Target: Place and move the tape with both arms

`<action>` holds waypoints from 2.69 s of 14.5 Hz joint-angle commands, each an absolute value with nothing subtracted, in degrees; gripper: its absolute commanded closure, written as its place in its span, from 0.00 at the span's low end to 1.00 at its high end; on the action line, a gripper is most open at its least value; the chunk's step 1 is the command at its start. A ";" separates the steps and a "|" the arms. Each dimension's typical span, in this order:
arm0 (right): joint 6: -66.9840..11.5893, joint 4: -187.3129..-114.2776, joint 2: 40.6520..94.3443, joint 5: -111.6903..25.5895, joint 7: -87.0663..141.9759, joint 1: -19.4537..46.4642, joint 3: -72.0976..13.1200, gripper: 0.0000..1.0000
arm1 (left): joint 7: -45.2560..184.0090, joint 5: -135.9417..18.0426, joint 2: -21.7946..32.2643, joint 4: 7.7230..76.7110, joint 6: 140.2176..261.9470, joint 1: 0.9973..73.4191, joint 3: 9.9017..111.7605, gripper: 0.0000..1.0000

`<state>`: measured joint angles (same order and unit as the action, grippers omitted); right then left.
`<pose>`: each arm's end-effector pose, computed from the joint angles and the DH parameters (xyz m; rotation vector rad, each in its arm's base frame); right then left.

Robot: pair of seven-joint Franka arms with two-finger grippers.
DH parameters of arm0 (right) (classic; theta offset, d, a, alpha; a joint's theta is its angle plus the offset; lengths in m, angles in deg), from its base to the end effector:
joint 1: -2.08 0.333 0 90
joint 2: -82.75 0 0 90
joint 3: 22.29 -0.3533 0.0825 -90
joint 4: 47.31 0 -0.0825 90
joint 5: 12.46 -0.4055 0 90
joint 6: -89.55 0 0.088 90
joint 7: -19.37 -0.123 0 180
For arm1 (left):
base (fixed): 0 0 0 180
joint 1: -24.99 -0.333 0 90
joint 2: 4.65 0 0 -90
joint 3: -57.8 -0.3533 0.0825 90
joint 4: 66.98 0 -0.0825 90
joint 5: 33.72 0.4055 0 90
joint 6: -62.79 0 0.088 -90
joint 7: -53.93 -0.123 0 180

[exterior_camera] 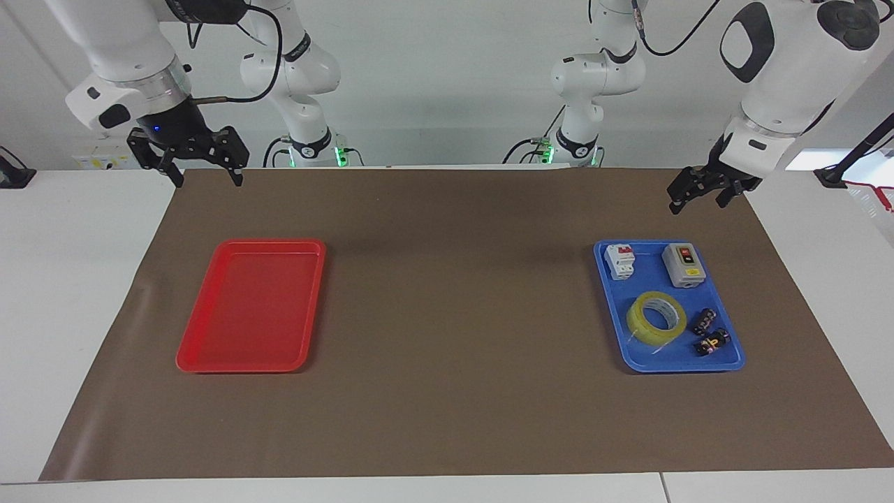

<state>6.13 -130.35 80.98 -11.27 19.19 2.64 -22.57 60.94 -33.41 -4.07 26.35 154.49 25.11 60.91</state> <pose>0.5747 0.0056 0.6774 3.1206 0.0146 -0.0376 0.5786 -0.0318 0.6138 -3.1311 -0.1029 0.0595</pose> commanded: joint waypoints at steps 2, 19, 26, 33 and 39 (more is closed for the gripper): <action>6.05 -130.19 80.91 -12.02 20.25 2.17 -22.73 0.00 | 59.91 -32.23 -5.44 27.85 155.42 25.43 60.70 0.00; 6.23 -130.28 80.99 -12.02 20.34 2.17 -22.73 0.00 | 56.22 -32.14 -5.79 29.60 159.81 24.73 60.70 0.00; 6.23 -130.28 80.99 -12.02 20.34 2.17 -22.73 0.00 | 56.22 -32.14 -5.62 39.00 173.77 24.29 60.70 0.00; 6.23 -130.63 81.08 -12.02 20.34 2.08 -22.73 0.00 | 55.78 -32.14 4.57 41.03 188.53 22.18 60.62 0.00; 6.23 -130.63 81.08 -12.02 20.34 2.08 -22.73 0.00 | 53.58 -32.14 7.83 48.59 201.03 20.51 60.62 0.10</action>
